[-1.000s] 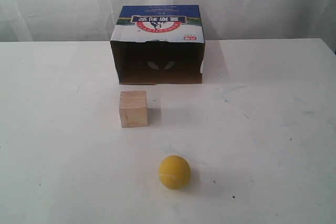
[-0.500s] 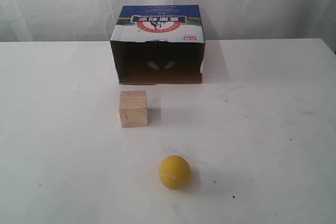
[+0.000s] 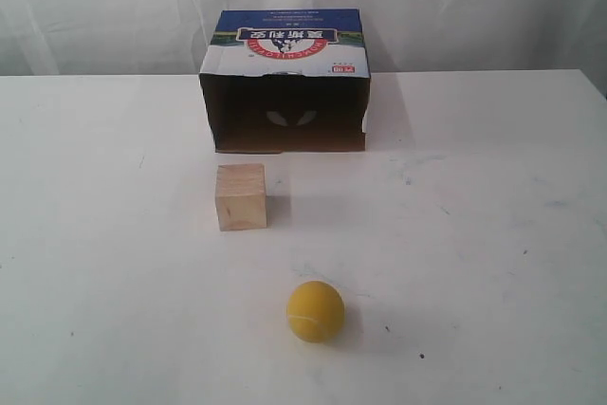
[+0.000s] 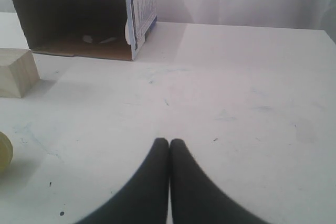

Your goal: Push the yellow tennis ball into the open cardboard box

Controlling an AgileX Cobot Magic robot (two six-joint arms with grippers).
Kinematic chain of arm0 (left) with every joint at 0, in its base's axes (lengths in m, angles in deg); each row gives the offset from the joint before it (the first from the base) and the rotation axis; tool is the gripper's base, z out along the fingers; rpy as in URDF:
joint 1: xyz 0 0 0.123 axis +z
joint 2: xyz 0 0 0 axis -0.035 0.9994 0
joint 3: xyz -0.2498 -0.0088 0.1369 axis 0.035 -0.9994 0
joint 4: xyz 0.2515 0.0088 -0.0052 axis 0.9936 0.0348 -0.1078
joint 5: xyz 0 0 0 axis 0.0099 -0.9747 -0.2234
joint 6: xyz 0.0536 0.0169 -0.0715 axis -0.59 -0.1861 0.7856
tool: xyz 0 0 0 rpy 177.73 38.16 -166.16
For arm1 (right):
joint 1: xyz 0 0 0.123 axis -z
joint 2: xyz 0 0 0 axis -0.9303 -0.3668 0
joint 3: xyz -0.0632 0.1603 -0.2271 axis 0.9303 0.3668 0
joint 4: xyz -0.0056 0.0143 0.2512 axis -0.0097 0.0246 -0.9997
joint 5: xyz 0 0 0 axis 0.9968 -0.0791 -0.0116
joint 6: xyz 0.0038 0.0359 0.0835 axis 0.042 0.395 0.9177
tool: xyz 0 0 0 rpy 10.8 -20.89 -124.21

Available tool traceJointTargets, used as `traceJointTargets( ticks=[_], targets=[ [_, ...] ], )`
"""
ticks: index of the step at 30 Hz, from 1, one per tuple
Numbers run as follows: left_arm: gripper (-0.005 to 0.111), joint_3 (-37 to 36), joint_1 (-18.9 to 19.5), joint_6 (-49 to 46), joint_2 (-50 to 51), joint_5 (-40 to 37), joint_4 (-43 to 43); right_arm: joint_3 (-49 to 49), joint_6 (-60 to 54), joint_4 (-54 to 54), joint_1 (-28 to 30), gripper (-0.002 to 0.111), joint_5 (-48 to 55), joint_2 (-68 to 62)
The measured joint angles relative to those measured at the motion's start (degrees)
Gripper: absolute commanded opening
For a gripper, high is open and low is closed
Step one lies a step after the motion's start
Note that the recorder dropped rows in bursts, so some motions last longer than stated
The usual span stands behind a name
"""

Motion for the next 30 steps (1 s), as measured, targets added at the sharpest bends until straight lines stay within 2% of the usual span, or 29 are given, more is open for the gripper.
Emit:
traceJointTargets(
  ticks=[4, 10, 19, 25, 30],
  targets=[
    [0.000, -3.06, 0.00, 0.43, -1.09, -0.84, 2.19, 0.00, 0.00, 0.00, 0.00, 0.000, 0.00, 0.00],
    [0.000, -6.97, 0.00, 12.63, -4.60, -1.22, 13.24, 0.00, 0.00, 0.00, 0.00, 0.000, 0.00, 0.00],
    [0.000, -10.72, 0.00, 24.58, -4.96, 4.87, 24.56, 0.00, 0.00, 0.00, 0.00, 0.000, 0.00, 0.00],
    [0.000, -10.72, 0.00, 26.93, -4.96, 8.26, 29.86, 0.00, 0.00, 0.00, 0.00, 0.000, 0.00, 0.00],
    [0.000, -10.72, 0.00, 27.19, -4.96, 8.75, 31.01, 0.00, 0.00, 0.00, 0.00, 0.000, 0.00, 0.00]
  ],
)
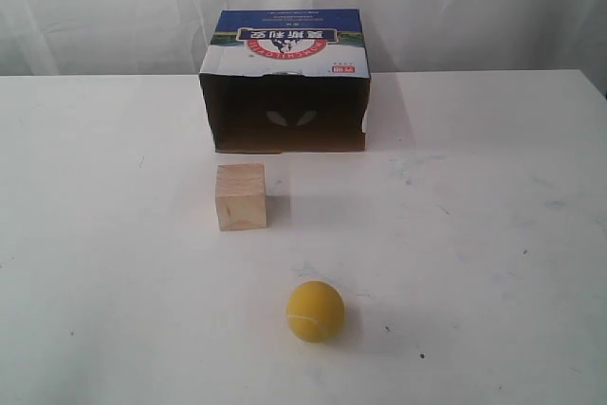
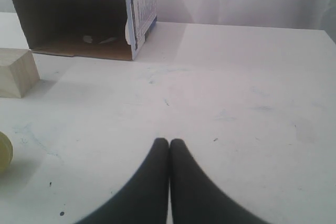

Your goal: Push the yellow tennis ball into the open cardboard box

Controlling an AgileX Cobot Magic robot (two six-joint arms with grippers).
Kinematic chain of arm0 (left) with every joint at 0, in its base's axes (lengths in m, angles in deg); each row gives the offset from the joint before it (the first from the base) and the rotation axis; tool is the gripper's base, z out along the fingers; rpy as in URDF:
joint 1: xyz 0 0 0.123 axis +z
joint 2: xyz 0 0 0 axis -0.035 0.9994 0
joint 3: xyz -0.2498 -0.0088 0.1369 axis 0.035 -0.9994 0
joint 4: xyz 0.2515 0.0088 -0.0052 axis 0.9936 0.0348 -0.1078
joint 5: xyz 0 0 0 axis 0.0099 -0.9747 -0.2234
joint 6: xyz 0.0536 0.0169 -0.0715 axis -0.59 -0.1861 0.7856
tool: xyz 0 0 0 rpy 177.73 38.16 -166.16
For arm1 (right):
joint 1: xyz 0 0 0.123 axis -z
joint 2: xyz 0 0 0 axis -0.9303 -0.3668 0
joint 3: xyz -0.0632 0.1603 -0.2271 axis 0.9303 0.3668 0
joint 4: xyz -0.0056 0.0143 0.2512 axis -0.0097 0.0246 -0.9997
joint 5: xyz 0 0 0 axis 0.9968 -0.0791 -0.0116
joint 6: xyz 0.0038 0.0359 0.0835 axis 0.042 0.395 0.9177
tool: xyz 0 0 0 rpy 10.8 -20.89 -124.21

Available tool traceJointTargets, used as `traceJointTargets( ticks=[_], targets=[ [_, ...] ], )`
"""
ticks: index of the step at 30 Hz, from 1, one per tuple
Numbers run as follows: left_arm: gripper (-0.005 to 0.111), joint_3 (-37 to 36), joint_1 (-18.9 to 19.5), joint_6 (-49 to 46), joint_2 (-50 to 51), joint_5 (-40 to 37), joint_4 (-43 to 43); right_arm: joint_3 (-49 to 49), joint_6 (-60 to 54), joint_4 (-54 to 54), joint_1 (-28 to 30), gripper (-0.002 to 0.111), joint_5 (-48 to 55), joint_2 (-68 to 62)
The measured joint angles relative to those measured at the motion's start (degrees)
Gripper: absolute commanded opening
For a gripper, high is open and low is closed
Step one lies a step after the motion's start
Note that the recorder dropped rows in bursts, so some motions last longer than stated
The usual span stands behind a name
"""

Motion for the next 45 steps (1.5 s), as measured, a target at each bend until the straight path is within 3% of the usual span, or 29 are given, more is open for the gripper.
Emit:
traceJointTargets(
  ticks=[28, 33, 36, 45],
  targets=[
    [0.000, 0.00, 0.00, 0.04, 0.00, 0.25, 0.21, 0.00, 0.00, 0.00, 0.00, 0.000, 0.00, 0.00],
    [0.000, 0.00, 0.00, 0.04, 0.00, 0.25, 0.21, -0.18, 0.00, 0.00, 0.00, 0.000, -9.45, 0.00],
    [0.000, 0.00, 0.00, 0.04, 0.00, 0.25, 0.21, -3.65, 0.00, 0.12, 0.00, 0.000, -15.45, 0.00],
    [0.000, 0.00, 0.00, 0.04, 0.00, 0.25, 0.21, -15.03, 0.10, 1.48, 0.00, 0.000, -15.22, 0.12]
  ],
)
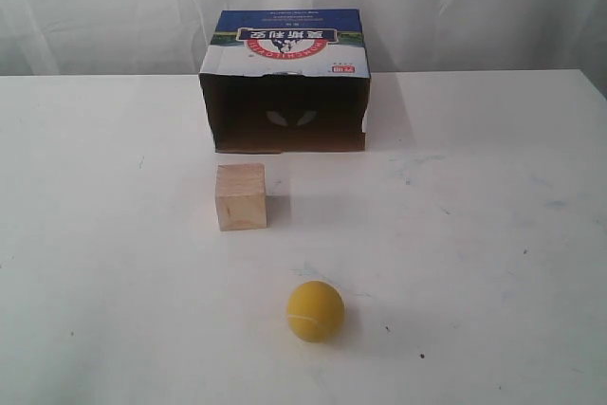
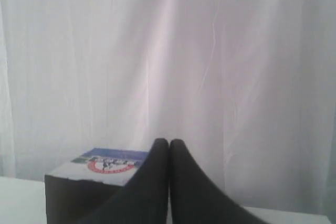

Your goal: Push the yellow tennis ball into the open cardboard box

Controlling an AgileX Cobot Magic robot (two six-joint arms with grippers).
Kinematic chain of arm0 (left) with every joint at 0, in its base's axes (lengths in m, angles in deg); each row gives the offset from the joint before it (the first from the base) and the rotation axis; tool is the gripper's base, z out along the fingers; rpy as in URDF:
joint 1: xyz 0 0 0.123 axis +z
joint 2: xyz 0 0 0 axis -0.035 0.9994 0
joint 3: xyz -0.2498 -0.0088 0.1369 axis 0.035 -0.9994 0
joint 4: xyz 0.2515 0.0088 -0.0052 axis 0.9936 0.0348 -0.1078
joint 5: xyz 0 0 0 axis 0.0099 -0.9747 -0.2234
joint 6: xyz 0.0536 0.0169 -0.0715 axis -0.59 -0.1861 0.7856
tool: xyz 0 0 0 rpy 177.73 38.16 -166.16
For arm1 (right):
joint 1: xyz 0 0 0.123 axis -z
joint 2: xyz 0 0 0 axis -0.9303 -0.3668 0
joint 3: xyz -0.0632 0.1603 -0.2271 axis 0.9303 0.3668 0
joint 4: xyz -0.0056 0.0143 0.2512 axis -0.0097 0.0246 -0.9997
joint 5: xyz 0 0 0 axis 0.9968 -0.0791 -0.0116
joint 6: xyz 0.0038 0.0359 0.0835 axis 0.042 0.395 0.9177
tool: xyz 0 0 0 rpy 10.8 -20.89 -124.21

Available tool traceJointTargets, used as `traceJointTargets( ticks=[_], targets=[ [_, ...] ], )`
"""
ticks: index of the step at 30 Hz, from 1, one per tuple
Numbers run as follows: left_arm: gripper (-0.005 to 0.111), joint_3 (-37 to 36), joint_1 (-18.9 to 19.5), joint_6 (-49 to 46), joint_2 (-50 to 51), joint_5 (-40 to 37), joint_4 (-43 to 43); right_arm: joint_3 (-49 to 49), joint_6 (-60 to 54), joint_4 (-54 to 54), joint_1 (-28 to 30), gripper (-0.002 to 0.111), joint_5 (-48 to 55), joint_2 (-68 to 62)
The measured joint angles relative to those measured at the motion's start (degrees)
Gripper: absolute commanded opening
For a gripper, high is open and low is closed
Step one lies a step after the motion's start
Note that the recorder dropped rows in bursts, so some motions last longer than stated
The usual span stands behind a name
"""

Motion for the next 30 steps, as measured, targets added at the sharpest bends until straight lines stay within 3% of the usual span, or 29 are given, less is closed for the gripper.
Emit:
traceJointTargets(
  ticks=[8, 14, 20, 30],
  targets=[
    [0.000, 0.00, 0.00, 0.00, 0.00, 0.00, 0.00, -3.35, 4.33, 0.00, 0.00, 0.000, 6.56, 0.00],
    [0.000, 0.00, 0.00, 0.00, 0.00, 0.00, 0.00, -8.29, 0.18, -6.62, 0.00, 0.000, 18.56, -3.16],
    [0.000, 0.00, 0.00, 0.11, 0.00, 0.00, 0.00, -16.06, -17.74, -20.23, -1.29, 0.000, 28.13, -16.46],
    [0.000, 0.00, 0.00, 0.11, 0.00, 0.00, 0.00, -30.02, -27.87, -22.43, -13.57, 0.000, 42.48, -48.51]
  ],
)
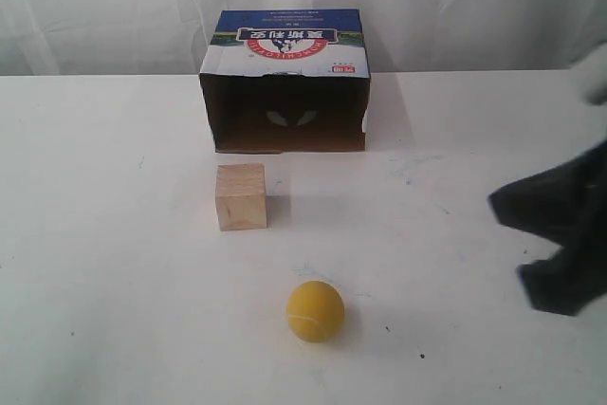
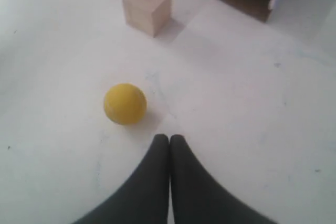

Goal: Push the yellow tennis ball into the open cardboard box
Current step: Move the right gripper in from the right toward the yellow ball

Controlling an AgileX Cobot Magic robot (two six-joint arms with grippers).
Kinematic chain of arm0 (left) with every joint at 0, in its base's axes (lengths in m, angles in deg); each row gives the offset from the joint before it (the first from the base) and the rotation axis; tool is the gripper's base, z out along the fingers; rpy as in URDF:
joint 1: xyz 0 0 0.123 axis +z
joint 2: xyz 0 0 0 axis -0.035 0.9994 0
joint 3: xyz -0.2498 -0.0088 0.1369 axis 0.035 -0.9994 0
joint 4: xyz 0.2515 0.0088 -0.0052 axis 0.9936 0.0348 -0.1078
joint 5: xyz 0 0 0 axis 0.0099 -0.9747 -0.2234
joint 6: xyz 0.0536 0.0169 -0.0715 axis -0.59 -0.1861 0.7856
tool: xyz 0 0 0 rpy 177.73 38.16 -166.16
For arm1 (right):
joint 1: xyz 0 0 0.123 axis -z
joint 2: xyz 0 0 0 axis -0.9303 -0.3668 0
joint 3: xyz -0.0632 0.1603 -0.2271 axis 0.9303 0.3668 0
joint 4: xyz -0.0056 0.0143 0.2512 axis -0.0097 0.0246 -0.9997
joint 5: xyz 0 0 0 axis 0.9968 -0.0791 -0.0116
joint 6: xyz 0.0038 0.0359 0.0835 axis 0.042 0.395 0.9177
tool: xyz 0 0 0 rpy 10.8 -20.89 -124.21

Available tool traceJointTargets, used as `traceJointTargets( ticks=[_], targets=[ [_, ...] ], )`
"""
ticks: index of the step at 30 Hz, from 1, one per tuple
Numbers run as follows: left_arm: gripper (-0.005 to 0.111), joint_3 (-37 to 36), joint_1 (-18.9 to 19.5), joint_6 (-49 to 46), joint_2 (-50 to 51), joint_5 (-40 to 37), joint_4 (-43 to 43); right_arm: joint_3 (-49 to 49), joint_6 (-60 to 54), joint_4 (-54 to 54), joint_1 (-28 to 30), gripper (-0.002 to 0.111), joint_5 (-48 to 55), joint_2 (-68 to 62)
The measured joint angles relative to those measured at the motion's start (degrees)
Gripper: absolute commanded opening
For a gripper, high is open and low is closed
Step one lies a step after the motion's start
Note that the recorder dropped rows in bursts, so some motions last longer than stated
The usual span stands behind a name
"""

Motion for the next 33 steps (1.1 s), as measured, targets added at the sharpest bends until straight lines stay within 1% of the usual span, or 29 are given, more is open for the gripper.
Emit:
traceJointTargets(
  ticks=[6, 13, 20, 33],
  targets=[
    [0.000, 0.00, 0.00, 0.00, 0.00, 0.00, 0.00, -8.34, -2.03, 0.36, -8.92, 0.000, -1.84, -19.29],
    [0.000, 0.00, 0.00, 0.00, 0.00, 0.00, 0.00, -13.72, -2.32, 0.53, -14.07, 0.000, -6.15, -34.06],
    [0.000, 0.00, 0.00, 0.00, 0.00, 0.00, 0.00, -14.93, -1.89, 0.63, -15.83, 0.000, -7.44, -41.96],
    [0.000, 0.00, 0.00, 0.00, 0.00, 0.00, 0.00, -15.02, -0.71, 0.63, -15.96, 0.000, -8.64, -46.66]
  ],
)
